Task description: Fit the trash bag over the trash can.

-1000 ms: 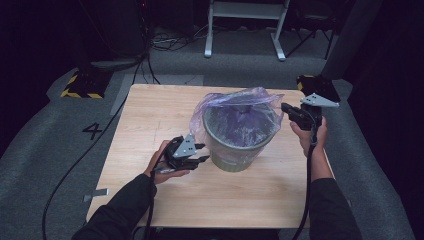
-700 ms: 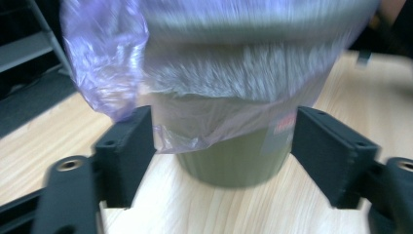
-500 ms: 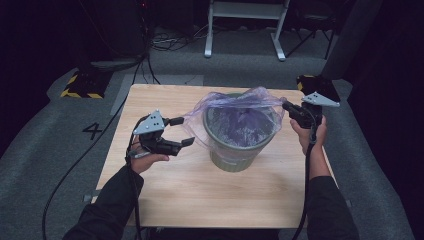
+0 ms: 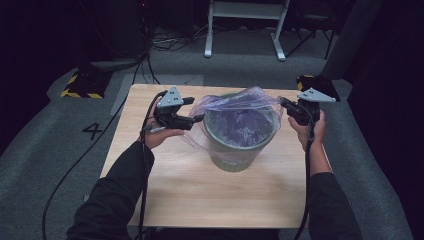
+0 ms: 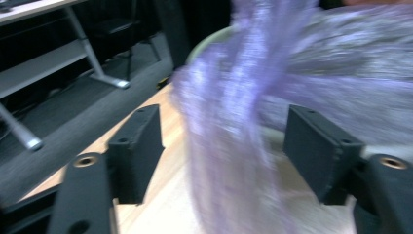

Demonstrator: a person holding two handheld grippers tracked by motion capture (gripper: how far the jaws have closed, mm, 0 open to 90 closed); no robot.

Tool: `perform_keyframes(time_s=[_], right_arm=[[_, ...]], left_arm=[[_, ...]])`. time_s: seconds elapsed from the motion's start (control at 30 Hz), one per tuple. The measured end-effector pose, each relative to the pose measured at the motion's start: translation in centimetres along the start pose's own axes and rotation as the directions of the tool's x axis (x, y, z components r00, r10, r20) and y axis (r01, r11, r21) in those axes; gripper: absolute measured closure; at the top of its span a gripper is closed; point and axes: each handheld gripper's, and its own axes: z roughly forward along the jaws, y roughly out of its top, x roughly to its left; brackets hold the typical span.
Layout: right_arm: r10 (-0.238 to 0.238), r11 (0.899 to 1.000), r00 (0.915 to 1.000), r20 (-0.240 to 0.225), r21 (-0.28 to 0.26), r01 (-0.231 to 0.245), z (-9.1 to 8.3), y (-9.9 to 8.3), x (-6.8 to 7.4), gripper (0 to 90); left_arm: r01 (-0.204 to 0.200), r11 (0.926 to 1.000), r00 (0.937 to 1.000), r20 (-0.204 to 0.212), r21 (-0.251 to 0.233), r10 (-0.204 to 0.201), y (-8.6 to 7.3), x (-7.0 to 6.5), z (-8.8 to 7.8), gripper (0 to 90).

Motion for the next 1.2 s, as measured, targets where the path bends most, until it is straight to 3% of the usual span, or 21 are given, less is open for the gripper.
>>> perform_keyframes(time_s=[0.1,0.13,0.17,0.27,0.37,0.5,0.63,0.7,0.83,0.9,1.07,1.13,1.2], right_arm=[[0.007,1.000,0.9999,-0.012,0.015,-0.007,0.6,0.1,0.0,90.0],[0.001,1.000,0.9999,-0.012,0.022,0.000,0.9,0.1,0.0,90.0],[0.003,1.000,0.9999,-0.014,0.027,-0.003,1.2,0.2,0.0,90.0],[0.026,0.999,0.9993,-0.029,0.022,-0.025,2.0,0.3,0.0,90.0],[0.035,0.998,0.9988,-0.035,0.055,-0.033,3.2,0.1,0.0,90.0],[0.046,0.995,0.9978,-0.048,0.091,-0.042,4.2,-0.3,0.1,90.0],[0.067,0.989,0.9961,-0.058,0.135,-0.058,5.3,-1.3,0.0,90.0],[0.069,0.988,0.9957,-0.062,0.144,-0.060,5.7,-1.7,0.0,90.0],[0.083,0.984,0.9941,-0.070,0.162,-0.071,6.3,-2.6,0.0,90.0],[0.092,0.982,0.9931,-0.073,0.173,-0.078,6.6,-3.3,0.0,90.0],[0.088,0.976,0.9930,-0.079,0.206,-0.070,6.7,-4.3,0.2,90.0],[0.101,0.972,0.9911,-0.087,0.221,-0.079,6.6,-4.6,0.2,90.0],[0.097,0.966,0.9918,-0.084,0.249,-0.073,6.8,-5.0,0.3,90.0]], left_arm=[[0.018,0.9997,0.9998,-0.010,0.018,-0.018,-0.3,1.0,0.9,49.8],[0.030,0.9992,0.9993,0.023,0.026,-0.031,-0.5,1.4,1.3,56.8],[0.032,0.9990,0.9992,0.024,0.032,-0.033,-0.6,1.6,1.7,65.8],[0.049,0.9982,0.9987,0.015,0.034,-0.049,-0.9,2.0,2.8,77.9],[0.064,0.9972,0.9979,-0.016,0.038,-0.064,-1.2,2.3,3.9,86.3],[0.140,0.9898,0.9899,-0.026,0.027,-0.139,-1.9,2.7,5.4,89.6],[0.208,0.9765,0.9781,-0.027,0.057,-0.207,-3.0,3.2,7.3,89.7],[0.239,0.9698,0.9710,-0.010,0.047,-0.239,-3.4,3.4,7.9,89.7],[0.247,0.9653,0.9688,-0.001,0.084,-0.248,-4.2,3.3,9.0,89.7],[0.268,0.9591,0.9632,0.002,0.092,-0.269,-4.5,3.3,9.2,89.7],[0.289,0.9499,0.9562,0.011,0.119,-0.292,-5.7,3.3,9.3,89.7],[0.305,0.9437,0.9499,0.030,0.127,-0.311,-6.3,3.3,9.3,89.7],[0.308,0.9395,0.9480,0.034,0.149,-0.317,-6.7,3.4,9.5,89.6]])
